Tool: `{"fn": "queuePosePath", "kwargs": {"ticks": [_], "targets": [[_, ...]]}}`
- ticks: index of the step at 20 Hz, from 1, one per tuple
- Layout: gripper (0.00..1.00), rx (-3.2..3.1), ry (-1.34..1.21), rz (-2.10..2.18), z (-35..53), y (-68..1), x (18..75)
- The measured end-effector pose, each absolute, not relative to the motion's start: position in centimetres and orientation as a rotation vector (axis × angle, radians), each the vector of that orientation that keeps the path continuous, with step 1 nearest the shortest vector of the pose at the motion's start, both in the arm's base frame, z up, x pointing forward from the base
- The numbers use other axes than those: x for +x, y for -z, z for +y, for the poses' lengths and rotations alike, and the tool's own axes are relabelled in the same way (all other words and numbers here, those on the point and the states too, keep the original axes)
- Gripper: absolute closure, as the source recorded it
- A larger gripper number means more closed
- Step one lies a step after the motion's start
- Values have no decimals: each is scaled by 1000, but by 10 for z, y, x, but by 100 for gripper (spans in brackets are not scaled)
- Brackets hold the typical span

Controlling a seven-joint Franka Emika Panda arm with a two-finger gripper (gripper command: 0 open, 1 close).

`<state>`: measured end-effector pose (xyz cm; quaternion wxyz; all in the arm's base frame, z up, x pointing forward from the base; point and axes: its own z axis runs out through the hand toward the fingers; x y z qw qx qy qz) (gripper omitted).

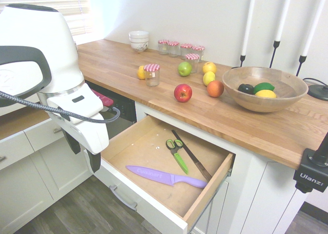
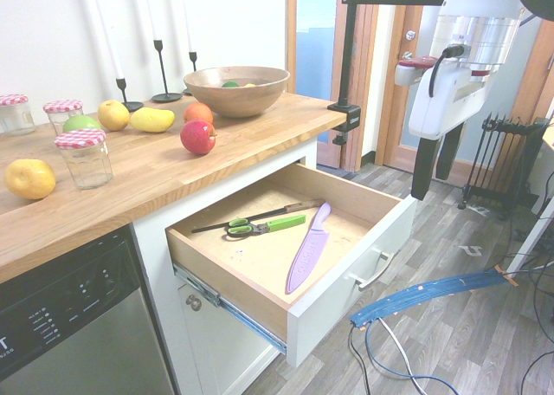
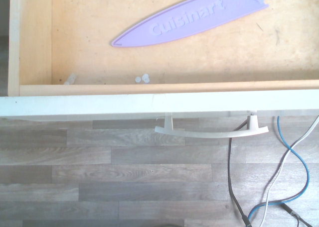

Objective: Close the drawer

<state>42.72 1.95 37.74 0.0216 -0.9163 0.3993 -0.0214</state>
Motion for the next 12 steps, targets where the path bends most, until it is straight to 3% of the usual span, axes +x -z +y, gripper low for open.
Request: {"fn": "queuePosePath", "kwargs": {"ticks": [6, 12], "targets": [[0, -2859, 78, 1252, 9, -360, 424], [0, -2877, 22, 1260, 2, -286, 424]]}}
